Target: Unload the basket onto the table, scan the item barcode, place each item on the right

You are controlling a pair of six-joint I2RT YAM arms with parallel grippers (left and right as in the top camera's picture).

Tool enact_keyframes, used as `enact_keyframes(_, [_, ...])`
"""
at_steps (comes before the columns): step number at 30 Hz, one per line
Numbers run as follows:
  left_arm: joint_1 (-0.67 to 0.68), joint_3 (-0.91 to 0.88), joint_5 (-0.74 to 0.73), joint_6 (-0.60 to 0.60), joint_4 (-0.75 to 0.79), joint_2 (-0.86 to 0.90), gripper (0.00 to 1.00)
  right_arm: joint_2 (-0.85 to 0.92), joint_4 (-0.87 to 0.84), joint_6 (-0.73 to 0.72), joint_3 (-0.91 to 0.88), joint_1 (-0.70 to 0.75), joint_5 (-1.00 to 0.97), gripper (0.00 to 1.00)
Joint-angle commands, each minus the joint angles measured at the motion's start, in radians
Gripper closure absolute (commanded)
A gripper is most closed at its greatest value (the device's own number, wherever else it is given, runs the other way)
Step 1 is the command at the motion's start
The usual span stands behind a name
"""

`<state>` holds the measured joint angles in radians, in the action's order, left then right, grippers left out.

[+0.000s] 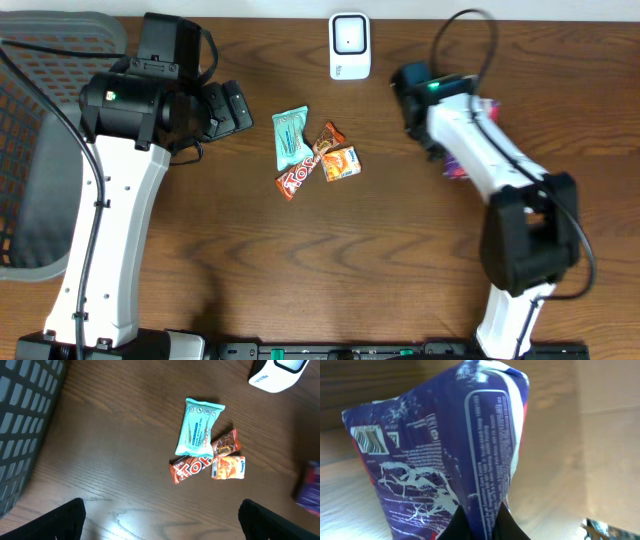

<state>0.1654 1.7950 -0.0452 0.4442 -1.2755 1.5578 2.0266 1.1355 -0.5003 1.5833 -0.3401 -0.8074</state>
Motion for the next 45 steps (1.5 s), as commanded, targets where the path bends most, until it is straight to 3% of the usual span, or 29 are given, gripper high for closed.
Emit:
enact_keyframes(1, [-0.003,0.002,0.016,-0.006,-0.001,0.007,0.02,0.037,-0.048,-0.030,0.000,-0.093,0.059,0.93])
enact_keyframes(3, [-0.003,0.002,0.016,-0.006,-0.001,0.007,0.02,0.045,-0.077,-0.030,0.000,-0.133,0.058,0.81])
enact_keyframes(5, [-0.003,0.002,0.016,-0.006,-0.001,0.007,0.02,0.045,-0.097,-0.025,0.007,-0.173,0.058,0.63])
enact_keyframes(11, [-0.003,0.002,0.016,-0.006,-0.001,0.007,0.02,0.045,-0.051,0.012,0.155,-0.238,0.085,0.45])
enact_keyframes(15, [-0.003,0.002,0.016,-0.006,-0.001,0.007,0.02,0.045,0.063,0.012,0.331,-0.223,0.097,0.39])
enact_keyframes(17, [-0.003,0.002,0.016,-0.006,-0.001,0.007,0.02,0.045,0.124,0.021,0.436,-0.189,0.135,0.30])
enact_keyframes(21, [-0.003,0.002,0.016,-0.006,-0.001,0.007,0.02,0.045,0.201,0.122,0.581,-0.085,0.356,0.16])
enact_keyframes(23, [-0.003,0.002,0.016,-0.006,-0.001,0.007,0.02,0.045,0.218,0.203,0.601,-0.008,0.572,0.11])
enact_keyframes(25, [-0.003,0.002,0.016,-0.006,-0.001,0.007,0.02,0.047,0.236,0.282,0.598,0.059,0.761,0.11])
enact_keyframes(26, [-0.003,0.002,0.016,-0.006,-0.001,0.007,0.02,0.050,0.246,0.325,0.581,0.117,0.889,0.16])
enact_keyframes(35, [-0.003,0.002,0.016,-0.006,-0.001,0.007,0.02,0.051,0.132,0.502,0.296,0.352,1.420,0.20])
enact_keyframes(45, [-0.003,0.002,0.016,-0.006,-0.001,0.007,0.02,0.051,-0.176,0.472,-0.113,0.384,1.524,0.32])
